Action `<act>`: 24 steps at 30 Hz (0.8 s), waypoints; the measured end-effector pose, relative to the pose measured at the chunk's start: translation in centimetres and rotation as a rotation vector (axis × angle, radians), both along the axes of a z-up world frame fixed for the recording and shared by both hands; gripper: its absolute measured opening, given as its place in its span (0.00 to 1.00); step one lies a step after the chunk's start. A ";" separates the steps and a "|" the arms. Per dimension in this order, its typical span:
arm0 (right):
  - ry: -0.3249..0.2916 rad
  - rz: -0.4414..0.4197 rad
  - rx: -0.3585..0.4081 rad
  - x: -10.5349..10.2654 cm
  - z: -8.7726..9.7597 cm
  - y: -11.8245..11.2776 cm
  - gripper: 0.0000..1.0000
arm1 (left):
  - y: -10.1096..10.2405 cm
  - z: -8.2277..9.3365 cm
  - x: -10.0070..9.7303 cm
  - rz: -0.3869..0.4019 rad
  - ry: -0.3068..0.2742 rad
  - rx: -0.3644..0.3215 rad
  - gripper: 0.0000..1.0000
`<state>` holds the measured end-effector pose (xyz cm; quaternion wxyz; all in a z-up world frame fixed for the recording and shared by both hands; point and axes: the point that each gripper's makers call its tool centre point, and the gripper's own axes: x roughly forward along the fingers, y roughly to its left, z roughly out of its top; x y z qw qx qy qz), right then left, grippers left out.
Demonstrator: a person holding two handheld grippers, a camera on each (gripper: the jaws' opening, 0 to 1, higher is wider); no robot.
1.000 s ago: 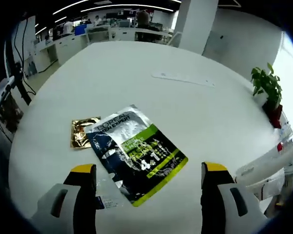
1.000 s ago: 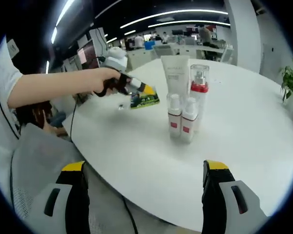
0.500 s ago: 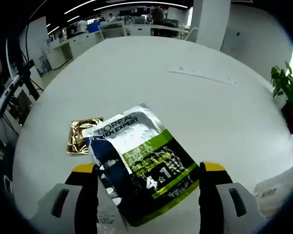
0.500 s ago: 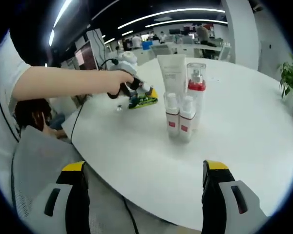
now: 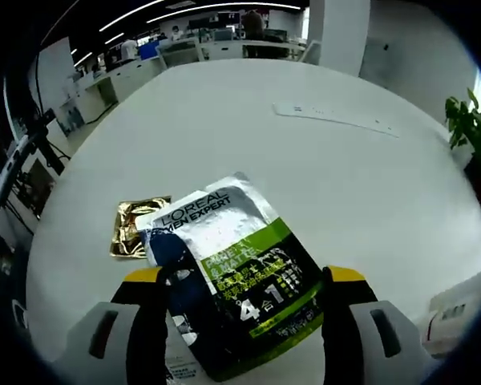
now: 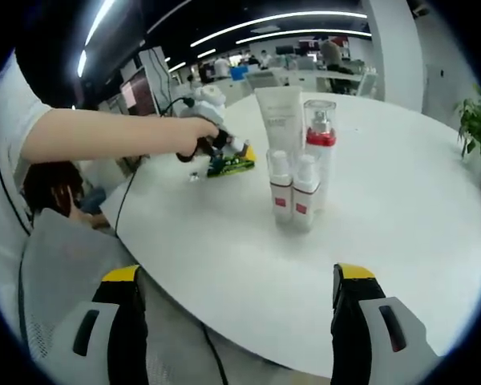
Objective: Arrange the skincare products in the storage area until every visible bottle or jar stands upright without overlapping.
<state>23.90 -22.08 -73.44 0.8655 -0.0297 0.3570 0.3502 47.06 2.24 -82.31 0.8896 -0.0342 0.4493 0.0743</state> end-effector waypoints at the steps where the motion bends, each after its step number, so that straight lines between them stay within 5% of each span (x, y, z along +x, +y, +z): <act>1: -0.002 -0.001 0.000 0.0 0.0 0.0 0.96 | 0.0 0.0 0.0 -0.003 -0.003 0.002 0.72; 17: -0.014 -0.013 0.007 0.2 0.2 -0.2 0.96 | -0.9 0.8 -0.1 -0.107 -0.087 0.020 0.37; 18: -0.015 -0.014 0.006 0.2 0.2 -0.2 0.96 | -0.7 1.1 0.2 -0.101 -0.118 0.014 0.21; 19: -0.015 -0.014 0.005 0.2 0.2 -0.2 0.96 | 0.2 0.7 -1.4 -0.077 -0.048 0.043 0.00; 21: -0.017 -0.016 0.008 0.2 0.3 -0.3 0.96 | 0.1 -0.7 0.7 -0.071 -0.167 -0.065 0.02; 24: -0.018 -0.016 0.012 0.2 0.3 -0.2 0.96 | 0.2 -0.4 1.8 -0.183 -0.160 0.033 0.02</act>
